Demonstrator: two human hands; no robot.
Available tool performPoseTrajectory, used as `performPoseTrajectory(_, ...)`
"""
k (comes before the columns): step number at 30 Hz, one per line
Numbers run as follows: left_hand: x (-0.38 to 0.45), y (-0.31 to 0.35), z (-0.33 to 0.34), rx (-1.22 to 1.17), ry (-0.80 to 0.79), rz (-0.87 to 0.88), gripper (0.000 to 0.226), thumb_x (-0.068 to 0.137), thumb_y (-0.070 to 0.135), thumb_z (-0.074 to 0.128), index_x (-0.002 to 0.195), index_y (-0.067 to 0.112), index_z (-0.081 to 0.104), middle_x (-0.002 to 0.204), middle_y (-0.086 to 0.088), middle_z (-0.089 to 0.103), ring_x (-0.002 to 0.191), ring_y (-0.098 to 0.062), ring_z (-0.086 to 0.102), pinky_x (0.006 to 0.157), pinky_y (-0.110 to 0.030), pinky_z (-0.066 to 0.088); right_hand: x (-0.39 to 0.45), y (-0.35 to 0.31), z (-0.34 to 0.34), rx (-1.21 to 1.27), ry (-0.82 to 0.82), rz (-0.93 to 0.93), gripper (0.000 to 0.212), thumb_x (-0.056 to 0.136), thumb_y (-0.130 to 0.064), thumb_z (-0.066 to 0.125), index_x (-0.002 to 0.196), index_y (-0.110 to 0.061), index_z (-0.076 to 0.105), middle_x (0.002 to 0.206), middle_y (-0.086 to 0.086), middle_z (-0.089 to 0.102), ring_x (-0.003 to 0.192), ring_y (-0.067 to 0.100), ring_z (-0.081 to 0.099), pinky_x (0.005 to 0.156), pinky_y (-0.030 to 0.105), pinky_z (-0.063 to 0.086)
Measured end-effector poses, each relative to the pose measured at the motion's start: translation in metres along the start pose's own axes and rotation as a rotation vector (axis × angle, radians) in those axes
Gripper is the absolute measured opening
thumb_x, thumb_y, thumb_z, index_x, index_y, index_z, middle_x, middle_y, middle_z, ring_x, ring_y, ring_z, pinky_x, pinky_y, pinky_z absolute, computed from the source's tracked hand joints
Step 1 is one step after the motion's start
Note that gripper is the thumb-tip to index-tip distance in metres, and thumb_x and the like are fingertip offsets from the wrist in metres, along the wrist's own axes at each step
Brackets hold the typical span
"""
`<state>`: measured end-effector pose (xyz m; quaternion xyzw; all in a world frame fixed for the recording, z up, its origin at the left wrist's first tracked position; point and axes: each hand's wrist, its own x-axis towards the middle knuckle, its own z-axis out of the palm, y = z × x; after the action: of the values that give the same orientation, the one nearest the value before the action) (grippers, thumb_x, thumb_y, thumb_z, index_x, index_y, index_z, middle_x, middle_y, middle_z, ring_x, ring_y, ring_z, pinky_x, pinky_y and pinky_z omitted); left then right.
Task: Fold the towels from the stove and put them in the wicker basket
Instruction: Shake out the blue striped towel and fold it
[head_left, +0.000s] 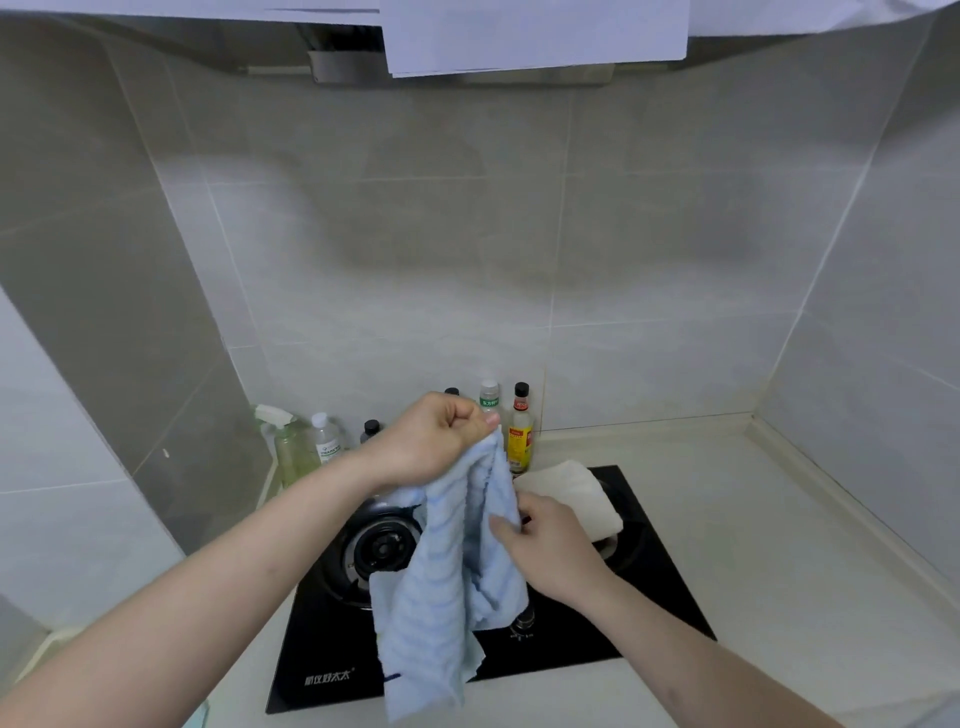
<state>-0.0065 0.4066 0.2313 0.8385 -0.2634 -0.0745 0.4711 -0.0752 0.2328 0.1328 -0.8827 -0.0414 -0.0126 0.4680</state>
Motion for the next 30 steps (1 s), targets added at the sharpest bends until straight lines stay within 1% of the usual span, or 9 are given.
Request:
performPoseTrajectory(3,0.001,0.002,-0.016,-0.004,0.020,0.006,0.046,0.103,0.029,0.060,0.069,0.002,0.046,0.062,-0.003,0.024,0.052,-0.011,0.022,0.048,-0.019,0.027,0.006,0.007,-0.021,-0.038,0.092,0.021,0.031,0.097,-0.023,0.058,0.067,-0.026,0.050,0.057,-0.012,0.054,0.052,0.003,0.044,0.052,0.019,0.035)
performPoseTrajectory(7,0.003,-0.007,-0.039,0.156,-0.048,-0.025,0.037,0.082,0.050,0.082,0.077,0.015,0.072,0.064,0.002,0.053,0.059,-0.009,0.047,0.060,-0.026,0.038,0.017,0.012,-0.050,-0.021,0.184,0.017,0.022,0.096,-0.013,0.053,0.075,-0.021,0.058,0.061,-0.005,0.053,0.051,0.007,0.040,0.049,0.022,0.032)
performPoseTrajectory(9,0.003,-0.014,-0.047,0.325,-0.145,-0.064,0.046,0.072,0.059,0.086,0.076,0.015,0.071,0.067,0.006,0.062,0.062,-0.008,0.056,0.062,-0.028,0.043,0.020,0.007,-0.062,-0.001,0.224,-0.034,0.023,0.097,-0.010,0.052,0.079,-0.022,0.059,0.062,-0.004,0.053,0.052,0.008,0.039,0.051,0.024,0.033)
performPoseTrajectory(12,0.005,-0.024,-0.053,0.521,-0.129,-0.065,0.053,0.080,0.054,0.081,0.064,0.011,0.056,0.055,0.005,0.050,0.052,-0.014,0.046,0.054,-0.032,0.037,0.021,0.001,-0.077,-0.050,0.247,-0.129,0.018,0.099,-0.017,0.053,0.082,-0.023,0.058,0.063,-0.003,0.053,0.055,0.009,0.043,0.056,0.030,0.038)
performPoseTrajectory(16,0.007,-0.031,-0.060,0.448,0.027,-0.035,0.054,0.093,0.048,0.070,0.058,0.013,0.047,0.055,0.006,0.042,0.052,-0.010,0.038,0.055,-0.030,0.032,0.017,0.006,-0.095,-0.198,0.153,-0.135,0.018,0.094,-0.036,0.061,0.079,-0.028,0.057,0.064,-0.002,0.057,0.053,0.008,0.046,0.053,0.025,0.036)
performPoseTrajectory(18,0.005,-0.033,-0.060,0.418,0.093,-0.008,0.053,0.097,0.042,0.066,0.063,0.007,0.045,0.060,0.000,0.043,0.055,-0.012,0.039,0.057,-0.032,0.033,0.016,0.013,-0.104,-0.320,0.127,-0.120,0.010,0.085,-0.030,0.064,0.077,-0.029,0.058,0.067,-0.008,0.060,0.058,0.008,0.052,0.056,0.027,0.041)
performPoseTrajectory(22,0.000,-0.034,-0.048,0.391,0.230,0.010,0.039,0.099,0.025,0.061,0.063,0.017,0.052,0.058,0.007,0.049,0.053,-0.007,0.041,0.057,-0.032,0.035,0.017,0.029,-0.115,-0.578,0.126,-0.136,0.014,0.072,-0.014,0.061,0.075,-0.023,0.051,0.078,-0.008,0.052,0.071,0.013,0.051,0.059,0.033,0.040)
performPoseTrajectory(26,0.000,-0.033,-0.044,0.340,0.200,-0.003,0.047,0.096,0.034,0.067,0.062,0.009,0.047,0.057,0.003,0.042,0.053,-0.010,0.037,0.055,-0.031,0.031,0.021,0.043,-0.115,-0.560,0.177,-0.070,0.018,0.068,-0.003,0.053,0.070,-0.020,0.047,0.073,-0.006,0.050,0.073,0.018,0.049,0.057,0.033,0.035)
performPoseTrajectory(30,-0.003,-0.029,-0.051,0.256,0.254,0.010,0.052,0.097,0.032,0.068,0.058,0.015,0.037,0.056,0.007,0.036,0.054,-0.008,0.033,0.053,-0.028,0.027,0.020,0.062,-0.124,-0.464,0.143,0.095,0.027,0.068,0.002,0.048,0.062,-0.024,0.043,0.062,-0.004,0.052,0.061,0.021,0.050,0.050,0.029,0.032)
